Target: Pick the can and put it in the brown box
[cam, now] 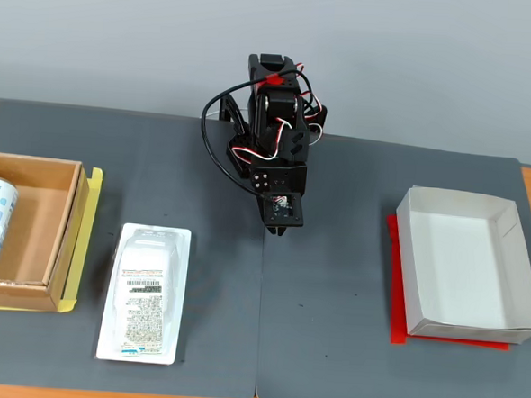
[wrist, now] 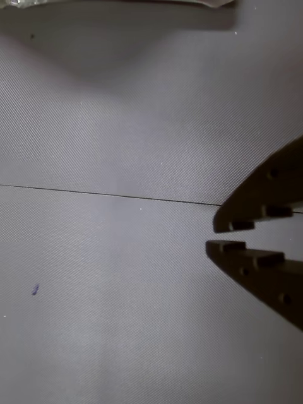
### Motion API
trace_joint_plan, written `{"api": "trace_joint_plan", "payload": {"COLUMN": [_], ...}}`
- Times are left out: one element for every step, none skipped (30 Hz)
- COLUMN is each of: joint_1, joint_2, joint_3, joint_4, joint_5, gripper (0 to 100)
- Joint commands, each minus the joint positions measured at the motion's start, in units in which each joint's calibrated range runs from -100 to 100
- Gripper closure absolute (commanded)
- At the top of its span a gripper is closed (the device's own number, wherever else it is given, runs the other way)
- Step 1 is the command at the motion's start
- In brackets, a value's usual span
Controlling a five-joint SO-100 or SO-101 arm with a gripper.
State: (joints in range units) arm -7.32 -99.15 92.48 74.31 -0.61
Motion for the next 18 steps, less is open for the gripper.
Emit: {"api": "trace_joint_plan", "payload": {"joint_1": [-0.32, -0.32, -0.32, -0.48, -0.81, -1.13, -1.29, -1.29, -1.21, -0.97, -0.89, -0.81, -0.81, -0.73, -0.64, -0.64, -0.56, -0.08], "joint_2": [-0.76, -0.76, -0.76, -0.76, -0.76, -0.76, -0.76, -0.76, -0.76, -0.76, -0.76, -0.76, -0.76, -0.76, -0.85, -0.85, -0.85, -0.85], "joint_3": [-0.17, -0.17, -0.17, -0.17, -0.17, -0.17, -0.17, -0.17, -0.17, -0.17, -0.17, -0.17, -0.17, -0.08, -0.08, -0.08, -0.08, -0.08], "joint_4": [0.11, 0.11, 0.11, 0.11, 0.11, 0.11, 0.11, 0.11, 0.11, 0.11, 0.11, 0.11, 0.11, 0.11, 0.11, 0.11, 0.11, 0.11], "joint_5": [0.19, 0.19, 0.19, 0.19, 0.19, 0.19, 0.19, 0.19, 0.19, 0.14, 0.09, 0.04, 0.04, 0.04, -0.01, -0.07, -0.07, -0.07], "gripper": [98, 98, 98, 98, 98, 98, 98, 98, 98, 98, 98, 98, 98, 98, 98, 98, 98, 98]}}
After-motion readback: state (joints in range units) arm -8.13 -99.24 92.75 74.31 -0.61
